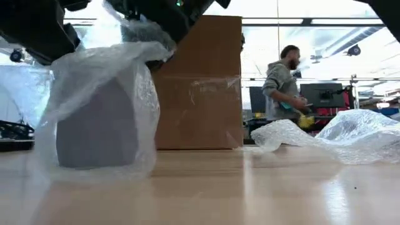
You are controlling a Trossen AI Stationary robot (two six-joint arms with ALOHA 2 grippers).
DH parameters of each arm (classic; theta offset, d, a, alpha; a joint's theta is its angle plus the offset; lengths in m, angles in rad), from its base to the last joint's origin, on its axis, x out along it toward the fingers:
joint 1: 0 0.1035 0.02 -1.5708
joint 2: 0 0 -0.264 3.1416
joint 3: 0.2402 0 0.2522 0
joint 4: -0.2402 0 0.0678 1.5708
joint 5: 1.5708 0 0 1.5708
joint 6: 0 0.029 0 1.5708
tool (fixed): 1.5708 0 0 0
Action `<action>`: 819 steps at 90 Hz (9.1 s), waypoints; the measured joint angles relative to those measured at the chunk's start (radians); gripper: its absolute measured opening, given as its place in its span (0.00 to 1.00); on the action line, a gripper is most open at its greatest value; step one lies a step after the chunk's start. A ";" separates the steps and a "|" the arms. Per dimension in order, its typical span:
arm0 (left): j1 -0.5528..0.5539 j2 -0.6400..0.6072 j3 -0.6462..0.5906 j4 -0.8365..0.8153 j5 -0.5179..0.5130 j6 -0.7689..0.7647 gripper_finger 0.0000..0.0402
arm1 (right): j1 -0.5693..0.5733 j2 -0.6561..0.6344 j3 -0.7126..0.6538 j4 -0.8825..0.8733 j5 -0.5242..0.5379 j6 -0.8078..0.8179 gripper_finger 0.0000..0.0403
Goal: Wrap mug
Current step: Wrap the blue mug using the left bubble wrap
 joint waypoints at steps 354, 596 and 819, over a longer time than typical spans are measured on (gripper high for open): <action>-0.025 -0.094 0.124 -0.285 -0.055 0.018 0.00 | 0.013 0.084 0.195 -0.187 -0.010 0.073 0.01; -0.010 -0.054 0.169 -0.335 -0.050 0.136 0.00 | 0.041 0.049 0.195 -0.232 0.039 -0.022 0.01; -0.063 -0.144 -0.052 -0.042 -0.069 0.190 0.00 | 0.041 0.051 0.199 -0.201 0.042 -0.040 0.01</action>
